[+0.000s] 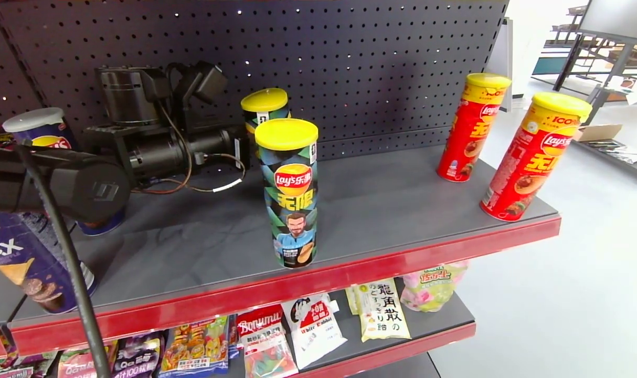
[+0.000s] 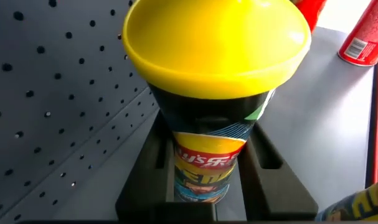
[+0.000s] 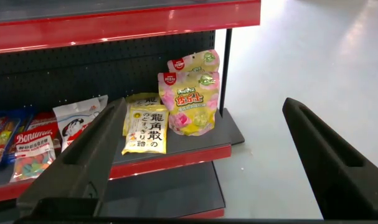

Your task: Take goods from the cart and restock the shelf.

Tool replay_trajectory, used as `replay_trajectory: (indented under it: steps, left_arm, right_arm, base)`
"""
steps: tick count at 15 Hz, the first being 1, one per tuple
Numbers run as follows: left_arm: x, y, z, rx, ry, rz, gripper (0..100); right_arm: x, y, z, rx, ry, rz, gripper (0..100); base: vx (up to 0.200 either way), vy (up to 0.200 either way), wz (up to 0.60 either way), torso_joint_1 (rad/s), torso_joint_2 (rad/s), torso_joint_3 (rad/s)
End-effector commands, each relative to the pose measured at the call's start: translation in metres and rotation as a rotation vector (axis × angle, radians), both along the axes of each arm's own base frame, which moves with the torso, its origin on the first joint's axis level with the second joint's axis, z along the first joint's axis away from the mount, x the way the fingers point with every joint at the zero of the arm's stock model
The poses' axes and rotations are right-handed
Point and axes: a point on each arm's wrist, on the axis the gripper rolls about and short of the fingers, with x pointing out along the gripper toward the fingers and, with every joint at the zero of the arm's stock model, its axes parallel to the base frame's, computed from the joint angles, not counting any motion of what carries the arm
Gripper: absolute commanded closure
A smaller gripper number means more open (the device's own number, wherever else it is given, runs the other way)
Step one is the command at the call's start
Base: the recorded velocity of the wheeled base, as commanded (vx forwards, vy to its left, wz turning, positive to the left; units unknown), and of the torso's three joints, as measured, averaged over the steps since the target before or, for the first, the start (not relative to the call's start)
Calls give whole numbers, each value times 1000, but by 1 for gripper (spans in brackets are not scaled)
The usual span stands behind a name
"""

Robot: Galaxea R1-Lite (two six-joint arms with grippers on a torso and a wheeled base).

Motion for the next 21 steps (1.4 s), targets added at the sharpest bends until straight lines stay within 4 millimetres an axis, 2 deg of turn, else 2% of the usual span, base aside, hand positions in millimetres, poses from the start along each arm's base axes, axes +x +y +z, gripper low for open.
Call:
replay_trajectory:
  steps: [1,2,3,7,9,14,16,21]
  left_arm:
    - [0,-3,-2,4,6,-7,100]
    - [1,-3,-4,6,10,-5,100]
    - [1,-3,-3,4,6,-5,0]
    - [-1,-2,-3,4,10,-2,0]
    - [-9,0,1,2,8,0,0]
    - [-36,28,-1,11,34,53,0]
    - [-57,40,-4,16,53,73,0]
    - [-104,53,-11,21,77,77,0]
  right_arm:
    - [0,0,0,0,0,0,0]
    - [0,0,0,0,0,0,0]
    - [0,0,0,0,0,0,0]
    - [0,0,0,0,0,0,0]
    - [0,0,0,0,0,0,0]
    - [0,0,0,0,0,0,0]
    - [0,0,0,0,0,0,0]
    - [0,0,0,0,0,0,0]
  base:
    - [0,0,0,0,0,0]
    - [0,0,0,0,0,0]
    - [0,0,0,0,0,0]
    - [0,0,0,0,0,0]
    - [0,0,0,0,0,0]
    - [0,0,0,0,0,0]
    - [0,0,0,0,0,0]
    - [0,0,0,0,0,0]
